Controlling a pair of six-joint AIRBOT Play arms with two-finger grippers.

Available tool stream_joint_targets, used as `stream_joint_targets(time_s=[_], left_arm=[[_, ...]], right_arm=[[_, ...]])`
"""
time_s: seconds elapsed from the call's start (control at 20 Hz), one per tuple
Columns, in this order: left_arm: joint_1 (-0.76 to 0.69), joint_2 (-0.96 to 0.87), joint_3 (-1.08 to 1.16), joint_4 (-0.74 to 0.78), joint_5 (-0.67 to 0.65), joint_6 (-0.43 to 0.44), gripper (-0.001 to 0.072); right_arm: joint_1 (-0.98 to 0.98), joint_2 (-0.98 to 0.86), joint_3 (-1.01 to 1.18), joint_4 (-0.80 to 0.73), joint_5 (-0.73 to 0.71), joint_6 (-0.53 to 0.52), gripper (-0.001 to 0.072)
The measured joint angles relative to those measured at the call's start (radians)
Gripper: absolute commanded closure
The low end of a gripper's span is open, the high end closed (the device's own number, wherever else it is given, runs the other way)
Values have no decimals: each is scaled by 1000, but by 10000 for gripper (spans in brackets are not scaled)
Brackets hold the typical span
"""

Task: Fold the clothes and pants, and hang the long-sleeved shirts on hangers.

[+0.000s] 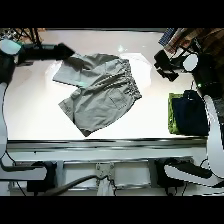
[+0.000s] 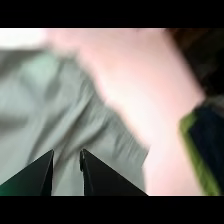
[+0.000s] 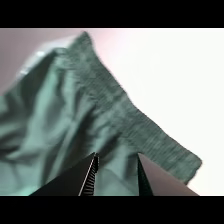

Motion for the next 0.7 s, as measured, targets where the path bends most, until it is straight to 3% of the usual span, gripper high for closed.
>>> stream_joint_targets(time_s=[0.1,0.3,0.45,0.55,0.7], left_arm=[[22,71,-97,120,-60,-66,454],[44,247,-404,246,-105,-143,441],[51,369,-649,246,-74,-164,397],[54,420,-777,217,-35,-171,302],[54,450,-904,175,15,-177,302]], right_arm=[[-2,-1,-11,-32,46,-66,418],[14,-1,-77,-54,84,-157,419],[42,25,-182,-65,69,-190,419],[66,58,-257,-64,38,-203,419],[100,116,-354,-64,1,-211,419]])
